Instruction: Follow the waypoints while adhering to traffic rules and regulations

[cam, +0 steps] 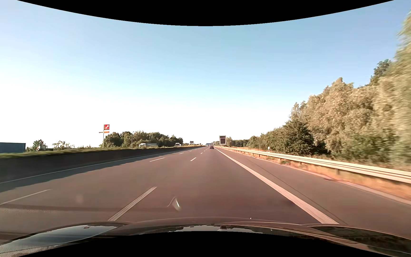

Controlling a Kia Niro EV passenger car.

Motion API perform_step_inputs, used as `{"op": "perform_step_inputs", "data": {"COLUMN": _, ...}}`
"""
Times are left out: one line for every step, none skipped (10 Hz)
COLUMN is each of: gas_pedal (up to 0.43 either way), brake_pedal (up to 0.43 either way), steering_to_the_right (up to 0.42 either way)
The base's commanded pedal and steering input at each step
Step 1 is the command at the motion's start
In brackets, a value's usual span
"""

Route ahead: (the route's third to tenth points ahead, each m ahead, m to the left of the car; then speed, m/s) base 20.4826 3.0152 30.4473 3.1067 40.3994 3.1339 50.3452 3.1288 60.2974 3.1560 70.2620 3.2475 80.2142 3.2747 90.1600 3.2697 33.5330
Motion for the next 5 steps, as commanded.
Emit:
{"op": "perform_step_inputs", "data": {"gas_pedal": 0.398, "brake_pedal": 0.0, "steering_to_the_right": -0.005}}
{"op": "perform_step_inputs", "data": {"gas_pedal": 0.398, "brake_pedal": 0.0, "steering_to_the_right": -0.005}}
{"op": "perform_step_inputs", "data": {"gas_pedal": 0.39, "brake_pedal": 0.0, "steering_to_the_right": -0.005}}
{"op": "perform_step_inputs", "data": {"gas_pedal": 0.39, "brake_pedal": 0.0, "steering_to_the_right": -0.005}}
{"op": "perform_step_inputs", "data": {"gas_pedal": 0.39, "brake_pedal": 0.0, "steering_to_the_right": -0.005}}
